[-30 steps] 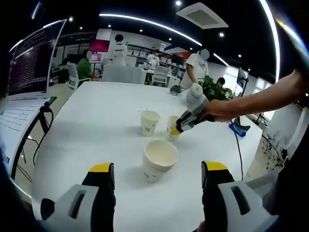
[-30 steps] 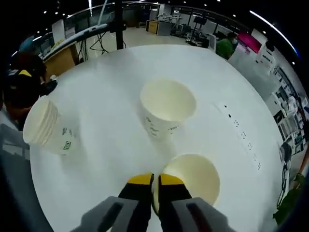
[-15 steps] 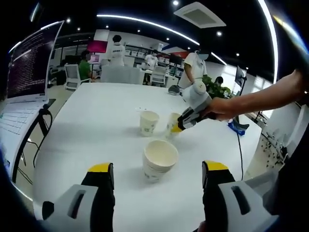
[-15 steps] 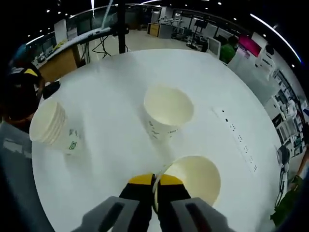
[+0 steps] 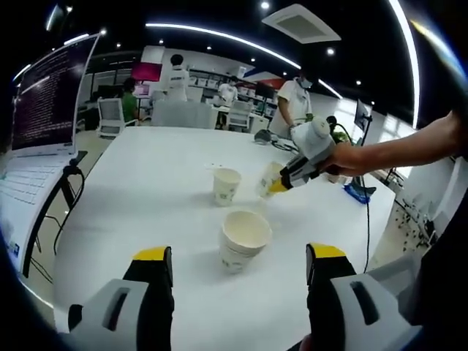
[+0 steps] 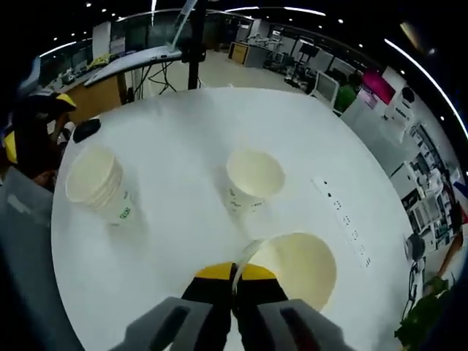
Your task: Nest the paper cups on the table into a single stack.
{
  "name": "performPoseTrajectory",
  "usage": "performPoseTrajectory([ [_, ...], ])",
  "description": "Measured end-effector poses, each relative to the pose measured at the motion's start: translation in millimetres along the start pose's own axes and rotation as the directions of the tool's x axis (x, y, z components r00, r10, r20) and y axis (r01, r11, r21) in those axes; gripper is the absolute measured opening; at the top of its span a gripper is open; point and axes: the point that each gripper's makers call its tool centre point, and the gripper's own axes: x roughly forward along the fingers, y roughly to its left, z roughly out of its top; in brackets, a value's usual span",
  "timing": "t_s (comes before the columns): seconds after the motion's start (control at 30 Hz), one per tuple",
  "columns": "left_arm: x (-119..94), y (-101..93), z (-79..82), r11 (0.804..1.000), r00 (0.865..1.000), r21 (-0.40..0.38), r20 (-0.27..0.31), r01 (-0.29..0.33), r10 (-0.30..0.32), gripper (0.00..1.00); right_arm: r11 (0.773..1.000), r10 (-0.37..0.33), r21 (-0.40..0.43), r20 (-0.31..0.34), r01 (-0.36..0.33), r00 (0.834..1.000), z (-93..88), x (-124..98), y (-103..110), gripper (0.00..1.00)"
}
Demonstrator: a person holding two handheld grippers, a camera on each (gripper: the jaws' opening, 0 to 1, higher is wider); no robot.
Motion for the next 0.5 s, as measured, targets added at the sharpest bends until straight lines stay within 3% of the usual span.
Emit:
performPoseTrajectory([
  [0.5, -2, -9.3, 1.8, 0.998, 0.999, 0.036, 0.001, 0.042, -0.042, 0.72, 0.998, 0.0, -0.068, 0.028, 0.002, 1.0, 11.4, -36, 26, 0.0],
])
